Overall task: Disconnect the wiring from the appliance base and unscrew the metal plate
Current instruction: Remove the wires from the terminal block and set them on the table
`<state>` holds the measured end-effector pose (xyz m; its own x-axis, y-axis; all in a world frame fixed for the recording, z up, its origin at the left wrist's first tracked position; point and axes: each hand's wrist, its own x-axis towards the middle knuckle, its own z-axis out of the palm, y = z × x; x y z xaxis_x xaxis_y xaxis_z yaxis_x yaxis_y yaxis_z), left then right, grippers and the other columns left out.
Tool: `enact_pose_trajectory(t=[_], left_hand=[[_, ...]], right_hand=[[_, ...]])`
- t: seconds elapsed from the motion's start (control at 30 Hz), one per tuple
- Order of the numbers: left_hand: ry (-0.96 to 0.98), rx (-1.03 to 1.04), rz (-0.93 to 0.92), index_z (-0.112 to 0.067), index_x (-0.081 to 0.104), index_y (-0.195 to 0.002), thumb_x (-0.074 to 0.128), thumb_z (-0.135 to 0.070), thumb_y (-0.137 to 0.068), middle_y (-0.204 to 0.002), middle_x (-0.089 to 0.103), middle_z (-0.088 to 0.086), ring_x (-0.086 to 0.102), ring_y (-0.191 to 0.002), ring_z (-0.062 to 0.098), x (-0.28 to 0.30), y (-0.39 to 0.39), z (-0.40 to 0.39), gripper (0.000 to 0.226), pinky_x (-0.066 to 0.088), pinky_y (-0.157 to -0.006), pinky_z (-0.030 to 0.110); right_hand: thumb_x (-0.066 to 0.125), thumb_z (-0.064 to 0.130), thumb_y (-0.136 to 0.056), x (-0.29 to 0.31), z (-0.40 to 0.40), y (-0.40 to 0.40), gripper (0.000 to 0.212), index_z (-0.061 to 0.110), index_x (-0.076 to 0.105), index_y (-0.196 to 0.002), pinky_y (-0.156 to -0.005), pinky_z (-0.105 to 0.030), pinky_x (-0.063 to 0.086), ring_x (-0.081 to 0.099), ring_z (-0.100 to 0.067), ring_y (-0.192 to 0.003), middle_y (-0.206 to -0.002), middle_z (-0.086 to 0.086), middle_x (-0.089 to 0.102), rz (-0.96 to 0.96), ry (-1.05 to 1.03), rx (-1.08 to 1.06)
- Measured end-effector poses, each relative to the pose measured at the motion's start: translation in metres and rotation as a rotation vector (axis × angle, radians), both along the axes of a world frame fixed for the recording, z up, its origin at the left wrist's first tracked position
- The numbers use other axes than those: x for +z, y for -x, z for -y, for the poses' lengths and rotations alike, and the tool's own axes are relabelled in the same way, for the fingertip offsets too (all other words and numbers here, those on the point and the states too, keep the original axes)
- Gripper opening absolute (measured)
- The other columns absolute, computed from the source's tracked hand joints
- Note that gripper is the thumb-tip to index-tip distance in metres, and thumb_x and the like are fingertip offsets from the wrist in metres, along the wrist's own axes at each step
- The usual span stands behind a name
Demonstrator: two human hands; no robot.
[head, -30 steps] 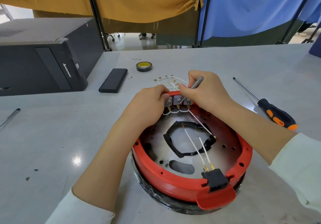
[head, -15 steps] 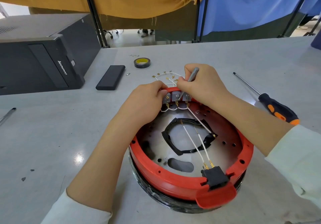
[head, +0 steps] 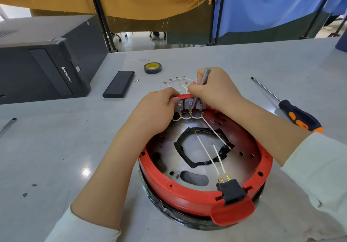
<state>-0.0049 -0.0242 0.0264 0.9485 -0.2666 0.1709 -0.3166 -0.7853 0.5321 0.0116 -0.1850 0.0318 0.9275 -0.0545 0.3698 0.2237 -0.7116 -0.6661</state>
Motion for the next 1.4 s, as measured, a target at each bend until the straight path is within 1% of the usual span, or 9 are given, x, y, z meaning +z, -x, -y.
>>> enact_pose_trajectory(t=[0.1,0.27,0.4,0.5,0.63,0.77,0.97,1.13,1.4], left_hand=[[0.011,-0.006,-0.001,-0.027,0.06,-0.116,0.039,-0.027,-0.099,-0.103,0.064,0.001,0.055,-0.094,0.02,0.0,0.0,0.0,0.026,0.042,-0.076,0.03],[0.003,-0.021,0.007,-0.026,0.059,-0.116,0.039,-0.027,-0.099,-0.095,0.064,0.0,0.055,-0.088,0.02,0.0,0.001,-0.001,0.026,0.042,-0.073,0.031],[-0.024,-0.025,0.017,-0.025,0.059,-0.117,0.039,-0.027,-0.099,-0.094,0.063,0.002,0.055,-0.086,0.022,-0.001,0.0,-0.001,0.026,0.041,-0.07,0.031],[-0.044,-0.027,0.032,-0.025,0.058,-0.118,0.039,-0.027,-0.099,-0.094,0.062,0.004,0.055,-0.087,0.024,-0.001,0.0,-0.001,0.027,0.042,-0.07,0.032],[-0.059,-0.03,0.047,-0.023,0.057,-0.12,0.038,-0.025,-0.1,-0.1,0.064,0.007,0.055,-0.091,0.026,-0.001,0.001,-0.001,0.028,0.042,-0.073,0.032],[-0.049,-0.032,0.036,-0.022,0.057,-0.122,0.037,-0.025,-0.1,-0.11,0.064,0.008,0.055,-0.1,0.026,0.0,0.001,-0.001,0.03,0.043,-0.08,0.033],[-0.051,-0.03,0.035,-0.022,0.057,-0.122,0.037,-0.024,-0.1,-0.107,0.064,0.009,0.055,-0.095,0.027,-0.001,0.0,-0.001,0.03,0.043,-0.076,0.033],[0.052,0.02,0.009,-0.026,0.059,-0.12,0.041,-0.026,-0.098,-0.116,0.064,0.001,0.056,-0.104,0.022,0.0,-0.001,-0.003,0.028,0.043,-0.084,0.029],[0.027,0.029,-0.035,-0.027,0.06,-0.117,0.041,-0.025,-0.098,-0.113,0.064,-0.001,0.055,-0.1,0.019,0.0,0.0,-0.009,0.027,0.037,-0.075,0.026]], right_hand=[[0.055,0.013,-0.076,-0.003,0.0,0.006,0.035,0.017,0.029,-0.053,-0.047,-0.027,0.021,0.025,-0.01,-0.05,-0.05,0.004,0.026,0.106,0.028,0.029],[0.056,0.014,-0.079,-0.006,-0.002,0.011,0.039,0.02,0.026,-0.055,-0.048,-0.031,0.024,0.025,-0.016,-0.048,-0.048,0.003,0.028,0.253,0.176,0.109],[0.056,0.019,-0.079,-0.008,-0.002,0.015,0.044,0.027,0.02,-0.055,-0.044,-0.02,0.021,0.03,-0.014,-0.043,-0.043,0.004,0.022,0.343,0.295,0.16],[0.055,0.02,-0.08,-0.008,-0.004,0.016,0.046,0.029,0.017,-0.056,-0.043,-0.019,0.019,0.027,-0.014,-0.038,-0.041,0.005,0.019,0.384,0.366,0.163],[0.055,0.016,-0.08,-0.009,-0.005,0.012,0.044,0.025,0.02,-0.054,-0.045,-0.024,0.02,0.024,-0.017,-0.045,-0.044,0.003,0.021,0.311,0.244,0.14],[0.056,0.012,-0.078,-0.006,0.001,0.004,0.042,0.02,0.023,-0.052,-0.044,-0.021,0.023,0.026,-0.009,-0.045,-0.043,0.007,0.024,0.143,0.027,0.094],[0.055,0.014,-0.076,-0.003,-0.007,0.003,0.038,0.017,0.025,-0.052,-0.049,-0.032,0.02,0.025,-0.014,-0.049,-0.05,0.003,0.027,0.058,0.227,0.066],[0.055,0.01,-0.075,-0.004,-0.001,0.004,0.04,0.019,0.025,-0.05,-0.044,-0.022,0.021,0.026,-0.009,-0.046,-0.047,0.006,0.025,0.1,0.032,0.093],[0.058,0.014,-0.079,-0.003,-0.001,0.003,0.041,0.018,0.028,-0.05,-0.042,-0.016,0.026,0.03,-0.009,-0.044,-0.041,0.008,0.029,0.088,-0.079,0.057]])
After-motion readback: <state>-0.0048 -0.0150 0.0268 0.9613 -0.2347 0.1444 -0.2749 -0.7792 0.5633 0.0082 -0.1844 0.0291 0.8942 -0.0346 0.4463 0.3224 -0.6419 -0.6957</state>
